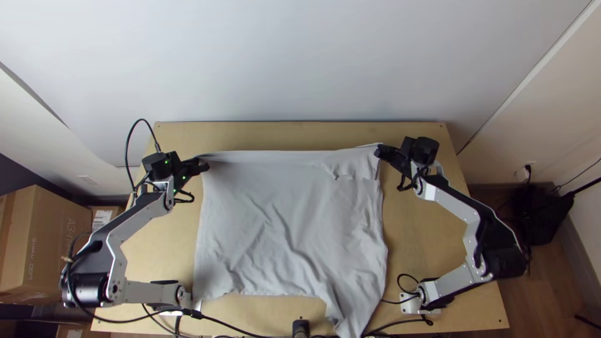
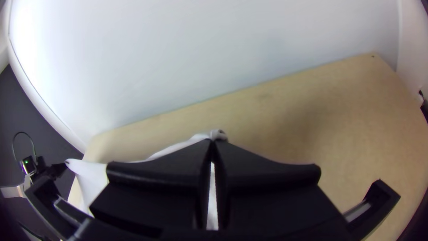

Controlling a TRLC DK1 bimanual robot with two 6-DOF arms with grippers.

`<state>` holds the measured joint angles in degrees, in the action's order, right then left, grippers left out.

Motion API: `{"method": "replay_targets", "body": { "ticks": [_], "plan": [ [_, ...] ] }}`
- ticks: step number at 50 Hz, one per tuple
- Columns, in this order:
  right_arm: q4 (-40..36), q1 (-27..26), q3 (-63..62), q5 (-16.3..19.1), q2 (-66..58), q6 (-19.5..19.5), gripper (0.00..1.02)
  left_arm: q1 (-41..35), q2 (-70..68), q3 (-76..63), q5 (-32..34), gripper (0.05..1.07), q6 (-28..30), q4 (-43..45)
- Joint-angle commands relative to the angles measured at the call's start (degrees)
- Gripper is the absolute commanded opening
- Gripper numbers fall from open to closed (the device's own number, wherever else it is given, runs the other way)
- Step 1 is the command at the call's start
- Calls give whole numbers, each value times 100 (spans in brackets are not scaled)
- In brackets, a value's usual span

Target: Fold the t-shirt

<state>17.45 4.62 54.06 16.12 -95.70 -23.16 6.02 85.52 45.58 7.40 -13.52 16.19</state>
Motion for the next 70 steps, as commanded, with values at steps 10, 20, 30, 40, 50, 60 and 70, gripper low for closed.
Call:
{"method": "replay_targets", "body": {
  "ticks": [10, 20, 30, 40, 50, 60, 70],
  "plan": [
    [-647, -137, 1388, -47, -1284, -22, 2, -13, 1239, 1014, 25, 8, -274, 157],
    [-1420, -172, 2495, -47, -2005, -84, 2, -13, 1890, 1858, -10, 8, -380, -335],
    [-2079, -111, 3365, -100, -2585, -163, 2, -48, 2426, 2789, -63, 8, -213, -1030],
    [-3108, -93, 4446, -100, -3121, -418, 2, -48, 2690, 3484, -54, 8, -204, -1821],
    [-3415, -49, 4578, -109, -2963, -488, 2, -57, 2575, 3827, -19, 8, -204, -2752],
    [-4039, -14, 4692, -100, -2673, -602, 2, 48, 2444, 3906, 218, 8, -133, -3262],
    [-4742, 47, 4596, -100, -2374, -549, 2, 92, 2259, 3519, 376, 8, 25, -3280]
  ]
}}
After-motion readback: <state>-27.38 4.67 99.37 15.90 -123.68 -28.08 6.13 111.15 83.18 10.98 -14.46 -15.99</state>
